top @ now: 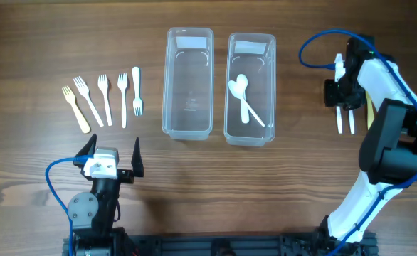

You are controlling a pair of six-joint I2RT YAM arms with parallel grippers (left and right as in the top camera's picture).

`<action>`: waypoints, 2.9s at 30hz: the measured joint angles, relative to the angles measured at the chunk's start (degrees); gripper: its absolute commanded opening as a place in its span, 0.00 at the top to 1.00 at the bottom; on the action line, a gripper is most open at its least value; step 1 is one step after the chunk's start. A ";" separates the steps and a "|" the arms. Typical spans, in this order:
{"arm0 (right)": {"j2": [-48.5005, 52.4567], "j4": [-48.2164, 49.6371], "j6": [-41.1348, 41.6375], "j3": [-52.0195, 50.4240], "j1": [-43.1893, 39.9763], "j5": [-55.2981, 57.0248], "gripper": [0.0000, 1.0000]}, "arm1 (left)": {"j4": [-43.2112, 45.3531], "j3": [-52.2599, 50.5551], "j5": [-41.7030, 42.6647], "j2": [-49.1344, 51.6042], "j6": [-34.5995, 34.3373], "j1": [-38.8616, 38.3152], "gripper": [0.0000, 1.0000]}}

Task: Pack container
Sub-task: 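Move the right gripper to the remaining spoons and grasp a white spoon, then carry the white spoon into the right container and release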

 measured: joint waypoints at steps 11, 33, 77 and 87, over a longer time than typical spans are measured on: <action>0.09 2.01 1.68 -1.51 -2.01 0.52 0.64 | 0.00 0.00 0.00 0.00 0.00 0.00 0.00; 0.09 2.71 2.71 -1.77 -2.16 -2.05 0.96 | 0.00 0.00 0.00 0.00 0.00 0.00 0.00; -13.33 -0.39 5.46 10.32 29.97 -11.32 0.49 | 0.00 0.00 0.00 0.00 0.00 0.00 0.00; -12.39 -2.43 5.99 10.05 29.29 -8.55 0.49 | 0.00 0.00 0.00 0.00 0.00 0.00 0.00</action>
